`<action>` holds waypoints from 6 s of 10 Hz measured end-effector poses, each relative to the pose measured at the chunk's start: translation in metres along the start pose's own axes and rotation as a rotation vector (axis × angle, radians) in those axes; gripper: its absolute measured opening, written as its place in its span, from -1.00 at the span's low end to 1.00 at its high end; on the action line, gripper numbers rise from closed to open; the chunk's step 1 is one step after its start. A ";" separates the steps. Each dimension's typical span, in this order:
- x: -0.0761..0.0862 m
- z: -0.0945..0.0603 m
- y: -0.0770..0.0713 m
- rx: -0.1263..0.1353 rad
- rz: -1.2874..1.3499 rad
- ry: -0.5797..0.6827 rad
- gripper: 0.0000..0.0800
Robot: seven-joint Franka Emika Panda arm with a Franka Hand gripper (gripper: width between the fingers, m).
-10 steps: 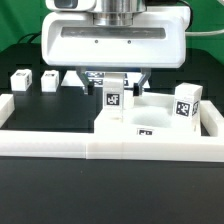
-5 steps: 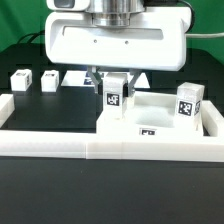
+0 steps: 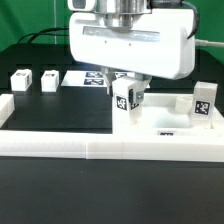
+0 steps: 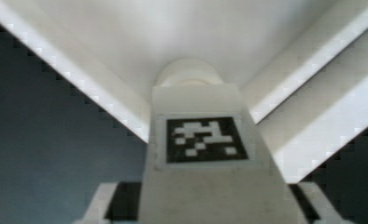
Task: Assemble square table
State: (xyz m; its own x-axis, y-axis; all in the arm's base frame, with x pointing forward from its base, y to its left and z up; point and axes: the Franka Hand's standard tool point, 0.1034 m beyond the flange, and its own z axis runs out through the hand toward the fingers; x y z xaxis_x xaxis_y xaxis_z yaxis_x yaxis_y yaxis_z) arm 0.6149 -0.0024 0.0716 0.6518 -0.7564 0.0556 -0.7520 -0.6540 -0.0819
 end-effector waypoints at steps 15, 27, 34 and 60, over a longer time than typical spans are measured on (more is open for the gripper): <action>-0.014 -0.001 -0.018 0.076 0.061 -0.007 0.61; 0.001 -0.005 -0.011 0.026 -0.581 0.023 -0.28; 0.005 -0.004 -0.005 0.031 0.438 -0.024 -0.28; 0.009 0.001 0.001 0.080 -0.790 -0.065 -0.28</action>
Offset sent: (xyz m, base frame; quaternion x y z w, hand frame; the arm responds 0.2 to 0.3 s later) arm -0.0045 0.0104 -0.0012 0.0166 0.0039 0.3448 0.9385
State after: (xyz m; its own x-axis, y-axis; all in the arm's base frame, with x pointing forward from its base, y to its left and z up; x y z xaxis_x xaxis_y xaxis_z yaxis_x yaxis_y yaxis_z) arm 0.6197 -0.0096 0.0709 0.9955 -0.0649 0.0693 -0.0567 -0.9918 -0.1141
